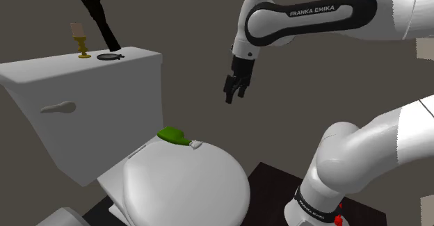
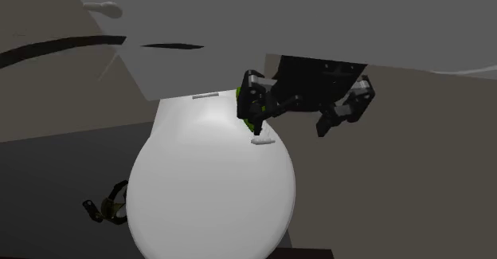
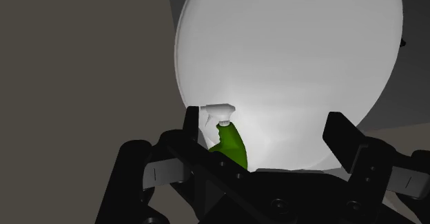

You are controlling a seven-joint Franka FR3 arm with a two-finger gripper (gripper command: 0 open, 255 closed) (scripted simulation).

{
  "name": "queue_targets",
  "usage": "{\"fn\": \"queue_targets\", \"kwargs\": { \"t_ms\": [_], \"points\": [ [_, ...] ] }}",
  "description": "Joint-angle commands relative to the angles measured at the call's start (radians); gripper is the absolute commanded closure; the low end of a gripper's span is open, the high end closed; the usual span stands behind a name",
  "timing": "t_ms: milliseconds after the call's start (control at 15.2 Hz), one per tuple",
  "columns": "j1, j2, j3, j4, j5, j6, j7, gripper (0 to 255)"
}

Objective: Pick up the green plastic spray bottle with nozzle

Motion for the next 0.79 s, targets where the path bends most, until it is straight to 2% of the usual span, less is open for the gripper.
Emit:
{"fn": "queue_targets", "kwargs": {
  "t_ms": [0, 726],
  "points": [
    [0.009, 0.071, 0.000, 0.004, 0.008, 0.063, -0.008, 0],
    [0.049, 0.493, -0.007, 0.114, 0.066, 0.342, -0.077, 0]
  ]
}}
